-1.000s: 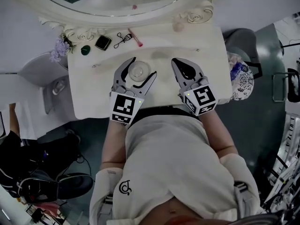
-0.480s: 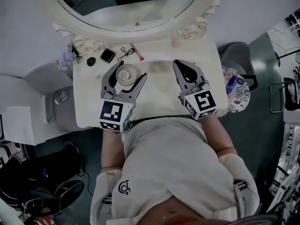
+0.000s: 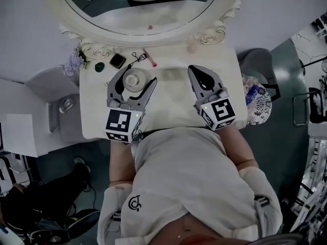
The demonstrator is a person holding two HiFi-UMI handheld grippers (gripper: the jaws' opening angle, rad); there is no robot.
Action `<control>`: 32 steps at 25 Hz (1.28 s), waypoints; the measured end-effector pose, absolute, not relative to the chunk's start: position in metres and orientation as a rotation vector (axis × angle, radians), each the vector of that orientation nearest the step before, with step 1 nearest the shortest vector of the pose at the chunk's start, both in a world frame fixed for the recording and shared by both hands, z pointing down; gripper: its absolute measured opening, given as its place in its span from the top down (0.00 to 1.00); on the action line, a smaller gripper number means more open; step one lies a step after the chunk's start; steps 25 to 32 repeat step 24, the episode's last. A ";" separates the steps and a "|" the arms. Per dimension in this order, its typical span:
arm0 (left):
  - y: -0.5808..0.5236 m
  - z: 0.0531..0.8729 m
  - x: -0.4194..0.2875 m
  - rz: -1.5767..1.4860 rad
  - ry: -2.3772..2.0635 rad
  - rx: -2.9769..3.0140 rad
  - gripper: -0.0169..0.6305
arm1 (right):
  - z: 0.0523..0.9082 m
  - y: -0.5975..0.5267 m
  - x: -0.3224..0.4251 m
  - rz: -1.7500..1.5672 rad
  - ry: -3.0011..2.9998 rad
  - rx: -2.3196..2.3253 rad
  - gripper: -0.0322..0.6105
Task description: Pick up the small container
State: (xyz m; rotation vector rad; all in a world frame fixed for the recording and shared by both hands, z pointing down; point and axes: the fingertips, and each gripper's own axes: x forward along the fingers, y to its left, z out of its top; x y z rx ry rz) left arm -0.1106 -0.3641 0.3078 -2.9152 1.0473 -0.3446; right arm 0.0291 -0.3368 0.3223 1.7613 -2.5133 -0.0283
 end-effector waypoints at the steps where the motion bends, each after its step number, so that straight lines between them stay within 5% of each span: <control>1: -0.364 0.308 -0.110 -0.349 1.046 -2.912 0.44 | 0.323 -0.336 0.029 -0.035 -2.509 1.759 0.94; 32: -0.352 0.314 -0.101 -0.386 1.028 -2.885 0.44 | 0.325 -0.323 0.027 -0.075 -2.505 1.768 0.94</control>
